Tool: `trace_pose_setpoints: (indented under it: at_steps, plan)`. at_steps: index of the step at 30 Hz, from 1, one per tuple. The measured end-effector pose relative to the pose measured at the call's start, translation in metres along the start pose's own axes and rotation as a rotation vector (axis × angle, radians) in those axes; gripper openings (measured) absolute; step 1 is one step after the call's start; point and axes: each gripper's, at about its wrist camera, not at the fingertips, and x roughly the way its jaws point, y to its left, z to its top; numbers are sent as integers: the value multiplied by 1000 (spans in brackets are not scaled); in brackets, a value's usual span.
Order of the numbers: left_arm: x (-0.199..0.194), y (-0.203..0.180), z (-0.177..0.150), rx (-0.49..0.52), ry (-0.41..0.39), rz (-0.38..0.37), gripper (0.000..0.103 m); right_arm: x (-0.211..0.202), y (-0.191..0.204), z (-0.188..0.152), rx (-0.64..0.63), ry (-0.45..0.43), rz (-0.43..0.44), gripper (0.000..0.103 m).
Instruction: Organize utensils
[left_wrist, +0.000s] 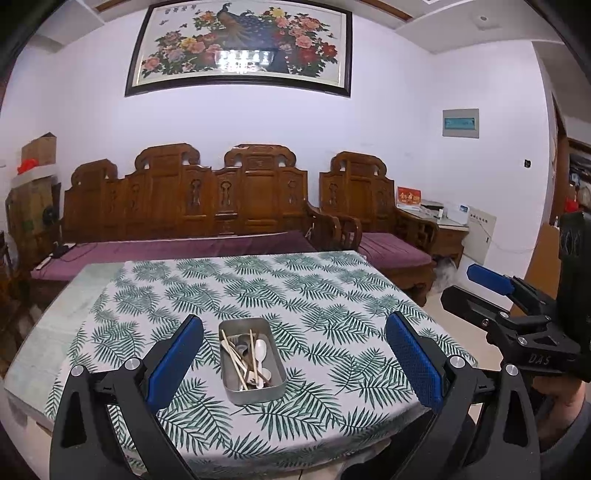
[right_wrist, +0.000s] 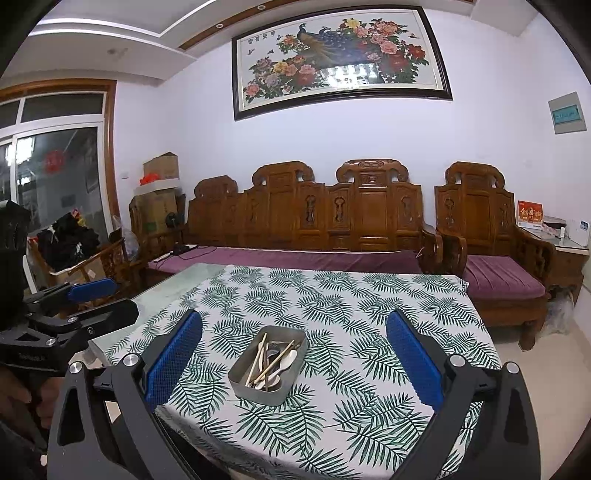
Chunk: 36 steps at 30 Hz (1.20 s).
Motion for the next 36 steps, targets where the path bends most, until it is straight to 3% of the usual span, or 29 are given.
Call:
trace_pose_setpoints:
  at_steps: [36]
  plan:
    - [1,0,-1,-6,-10,10,95,2,2,-1,2,1,2,100]
